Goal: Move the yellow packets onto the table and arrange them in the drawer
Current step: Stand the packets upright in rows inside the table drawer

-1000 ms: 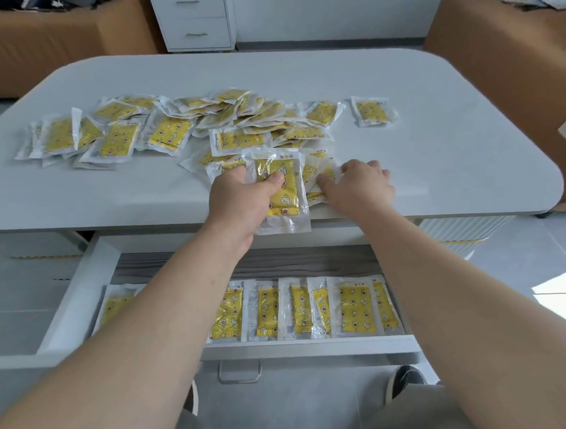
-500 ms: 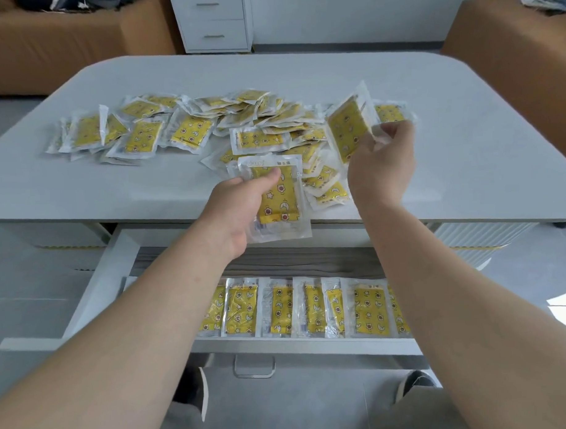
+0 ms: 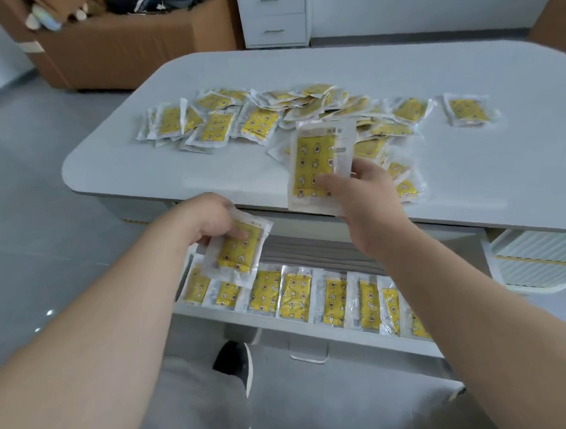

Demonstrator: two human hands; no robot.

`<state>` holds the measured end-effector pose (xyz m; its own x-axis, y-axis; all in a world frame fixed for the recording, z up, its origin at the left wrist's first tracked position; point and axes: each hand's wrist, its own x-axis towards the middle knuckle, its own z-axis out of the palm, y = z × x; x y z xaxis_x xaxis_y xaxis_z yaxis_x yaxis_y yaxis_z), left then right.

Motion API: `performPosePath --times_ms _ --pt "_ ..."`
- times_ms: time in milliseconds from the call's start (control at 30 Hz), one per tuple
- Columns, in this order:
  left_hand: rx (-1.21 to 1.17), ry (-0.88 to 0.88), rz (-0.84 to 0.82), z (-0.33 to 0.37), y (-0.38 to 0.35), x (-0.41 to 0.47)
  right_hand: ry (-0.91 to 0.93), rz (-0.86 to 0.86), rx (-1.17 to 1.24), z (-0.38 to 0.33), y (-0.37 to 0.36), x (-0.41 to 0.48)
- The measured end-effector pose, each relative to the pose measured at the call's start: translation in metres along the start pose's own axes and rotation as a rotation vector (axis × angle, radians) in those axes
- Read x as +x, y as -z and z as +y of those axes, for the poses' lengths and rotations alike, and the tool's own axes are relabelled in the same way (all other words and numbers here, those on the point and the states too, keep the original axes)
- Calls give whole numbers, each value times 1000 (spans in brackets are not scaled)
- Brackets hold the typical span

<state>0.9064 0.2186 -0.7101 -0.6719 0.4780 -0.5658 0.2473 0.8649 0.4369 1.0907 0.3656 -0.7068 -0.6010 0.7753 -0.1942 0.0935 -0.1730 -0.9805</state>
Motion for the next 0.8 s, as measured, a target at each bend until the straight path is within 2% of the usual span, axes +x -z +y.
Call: performPosePath --times_ms 133,300,433,667,800 --pt "261 79 39 -32 4 14 -44 -42 -103 14 -9 -2" --pt "354 95 -15 -60 -3 34 -78 -98 -149 28 -19 -4" --pt "594 32 3 -70 -9 46 -119 -169 -147 35 -25 -4" --pt "820 -82 -31 -89 -21 71 -168 -257 -153 35 -28 -9" --pt "1104 -136 51 -91 -30 78 -208 -299 -169 36 -26 -12"
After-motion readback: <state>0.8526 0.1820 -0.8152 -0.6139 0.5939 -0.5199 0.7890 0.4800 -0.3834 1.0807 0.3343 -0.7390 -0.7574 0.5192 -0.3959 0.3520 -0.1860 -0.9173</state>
